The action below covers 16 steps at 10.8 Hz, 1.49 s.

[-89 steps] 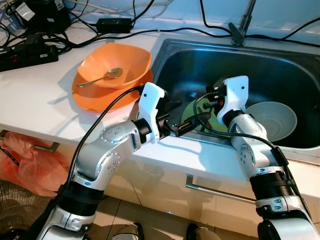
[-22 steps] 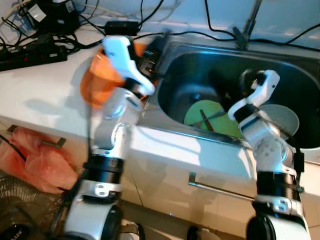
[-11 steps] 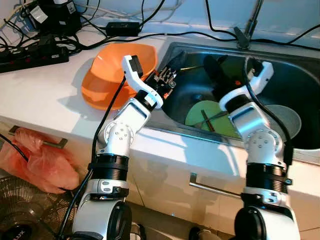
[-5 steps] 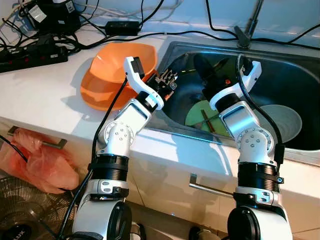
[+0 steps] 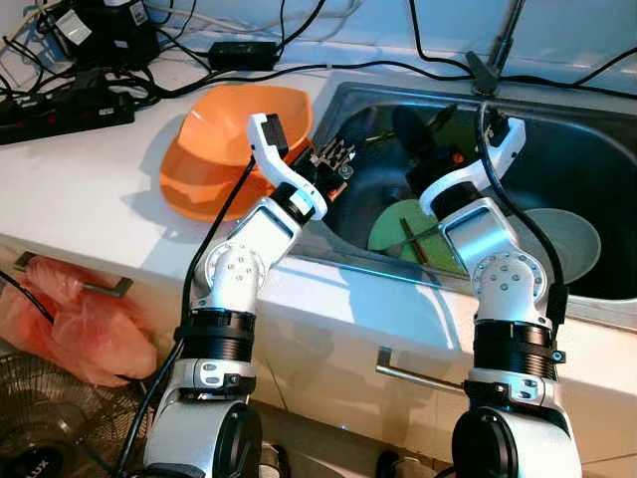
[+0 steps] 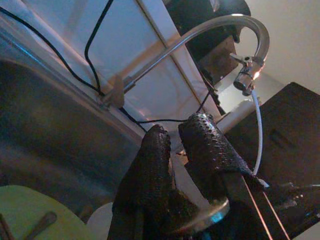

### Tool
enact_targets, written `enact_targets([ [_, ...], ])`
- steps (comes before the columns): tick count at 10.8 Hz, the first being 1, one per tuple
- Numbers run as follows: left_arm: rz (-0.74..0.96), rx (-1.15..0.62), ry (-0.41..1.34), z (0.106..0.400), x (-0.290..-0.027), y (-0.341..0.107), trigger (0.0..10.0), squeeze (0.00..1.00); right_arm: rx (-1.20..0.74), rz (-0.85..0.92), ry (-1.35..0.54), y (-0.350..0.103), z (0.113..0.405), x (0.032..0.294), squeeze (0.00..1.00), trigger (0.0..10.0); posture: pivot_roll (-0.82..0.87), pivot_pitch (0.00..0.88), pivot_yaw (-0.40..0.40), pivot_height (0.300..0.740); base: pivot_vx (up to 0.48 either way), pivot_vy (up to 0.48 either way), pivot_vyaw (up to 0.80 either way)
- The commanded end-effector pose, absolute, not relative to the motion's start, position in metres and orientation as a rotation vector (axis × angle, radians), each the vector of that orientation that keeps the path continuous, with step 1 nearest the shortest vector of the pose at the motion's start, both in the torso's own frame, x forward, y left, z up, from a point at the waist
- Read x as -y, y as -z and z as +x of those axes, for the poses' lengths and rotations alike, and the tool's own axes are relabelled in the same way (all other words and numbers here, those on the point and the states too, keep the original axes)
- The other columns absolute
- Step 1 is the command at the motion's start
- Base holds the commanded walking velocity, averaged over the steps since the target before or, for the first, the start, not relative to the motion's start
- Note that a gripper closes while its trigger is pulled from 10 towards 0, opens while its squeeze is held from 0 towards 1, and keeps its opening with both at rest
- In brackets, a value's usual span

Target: Kitchen organization

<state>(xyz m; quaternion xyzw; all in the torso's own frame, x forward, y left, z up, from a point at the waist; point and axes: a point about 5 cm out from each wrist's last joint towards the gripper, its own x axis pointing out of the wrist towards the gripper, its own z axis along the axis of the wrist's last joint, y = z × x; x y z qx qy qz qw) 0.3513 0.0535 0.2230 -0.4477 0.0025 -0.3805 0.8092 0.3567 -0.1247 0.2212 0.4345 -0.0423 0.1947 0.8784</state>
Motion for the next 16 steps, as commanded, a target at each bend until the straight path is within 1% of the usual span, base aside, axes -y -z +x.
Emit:
enact_targets([
  [1,-1.002,-0.047,0.822,0.345,-0.044,-0.214,0.0,0.00,0.136,0.916,-0.414,-0.235,0.358,0.125,0.00,0.0,0.03,0.110,0.077,0.740,0.000,0.000,0.00],
  [3,-1.013,-0.057,0.831,0.344,-0.042,-0.214,0.0,0.00,0.134,0.918,-0.413,-0.235,0.358,0.125,0.00,0.0,0.03,0.110,0.075,0.740,0.000,0.000,0.00],
  [10,-1.009,-0.146,1.051,0.322,-0.023,-0.213,0.0,0.00,0.122,0.948,-0.409,-0.234,0.359,0.126,0.00,0.0,0.03,0.113,0.074,0.740,0.000,0.000,0.00],
  [12,-1.004,-0.149,1.040,0.323,-0.026,-0.213,0.0,0.00,0.121,0.946,-0.403,-0.233,0.360,0.126,0.00,0.0,0.03,0.113,0.076,0.740,0.000,0.000,0.00],
  [14,-0.996,-0.119,0.920,0.334,-0.037,-0.209,0.0,0.00,0.121,0.941,-0.396,-0.232,0.360,0.128,0.00,0.0,0.03,0.111,0.079,0.740,0.000,0.000,0.00],
  [16,-0.989,-0.092,0.861,0.340,-0.046,-0.209,0.0,0.00,0.120,0.939,-0.396,-0.231,0.360,0.128,0.00,0.0,0.03,0.110,0.078,0.740,0.000,0.000,0.00],
])
